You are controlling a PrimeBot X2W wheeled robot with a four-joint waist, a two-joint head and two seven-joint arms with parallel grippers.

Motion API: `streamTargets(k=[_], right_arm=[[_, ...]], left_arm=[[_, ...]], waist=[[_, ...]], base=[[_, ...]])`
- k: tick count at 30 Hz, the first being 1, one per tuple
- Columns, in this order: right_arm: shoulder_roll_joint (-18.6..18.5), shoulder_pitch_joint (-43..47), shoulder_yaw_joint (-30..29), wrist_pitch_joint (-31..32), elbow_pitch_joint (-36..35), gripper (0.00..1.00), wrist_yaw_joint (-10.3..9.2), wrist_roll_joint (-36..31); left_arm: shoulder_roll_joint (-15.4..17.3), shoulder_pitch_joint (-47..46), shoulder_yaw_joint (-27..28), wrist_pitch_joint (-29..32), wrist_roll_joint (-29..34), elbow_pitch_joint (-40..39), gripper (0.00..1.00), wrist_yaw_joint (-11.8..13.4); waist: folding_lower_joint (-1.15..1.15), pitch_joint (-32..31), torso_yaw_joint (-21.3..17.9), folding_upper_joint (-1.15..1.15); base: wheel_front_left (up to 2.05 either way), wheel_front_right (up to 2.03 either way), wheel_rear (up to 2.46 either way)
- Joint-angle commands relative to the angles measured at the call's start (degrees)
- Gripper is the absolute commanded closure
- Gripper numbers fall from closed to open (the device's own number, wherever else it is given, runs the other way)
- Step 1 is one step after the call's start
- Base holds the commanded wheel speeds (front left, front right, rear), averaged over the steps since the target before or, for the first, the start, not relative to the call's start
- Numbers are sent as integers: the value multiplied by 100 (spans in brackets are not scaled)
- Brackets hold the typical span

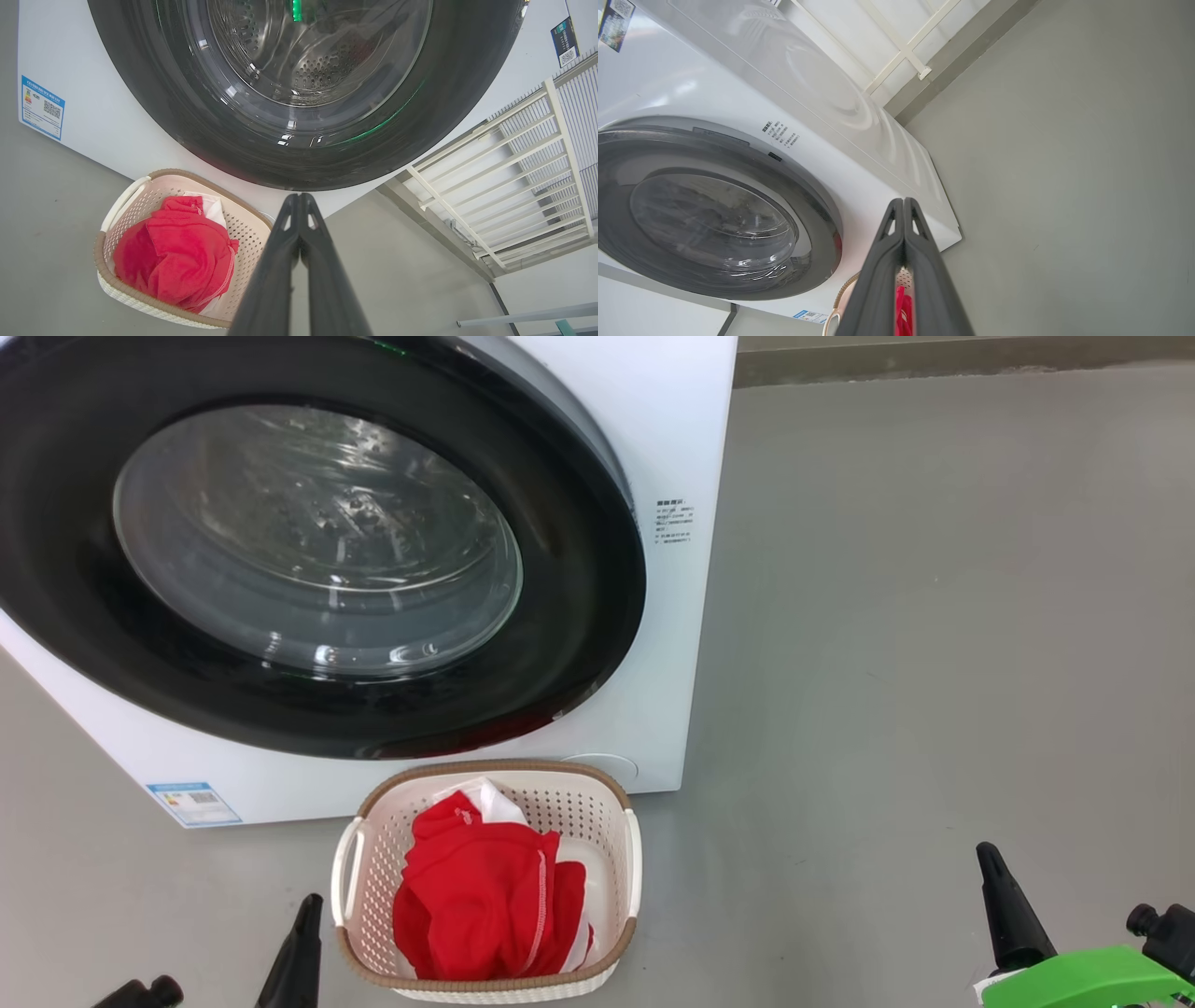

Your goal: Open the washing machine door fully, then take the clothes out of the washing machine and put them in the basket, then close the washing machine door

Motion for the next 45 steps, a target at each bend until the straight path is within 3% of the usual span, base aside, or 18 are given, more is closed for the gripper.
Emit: streamTargets(k=[1, 45], right_arm=[[-86, -248, 21, 44, -145, 100, -2, 126], [-89, -674, -108, 788, -168, 100, -4, 2599]], left_arm=[[42, -281, 142, 32, -150, -100, 100, -19], [-136, -547, 519, 752, -2682, -20, 100, -33]], waist=[[-1, -3, -4, 0], [-1, -137, -152, 0]], base=[[0, 0, 0], [0, 0, 0]])
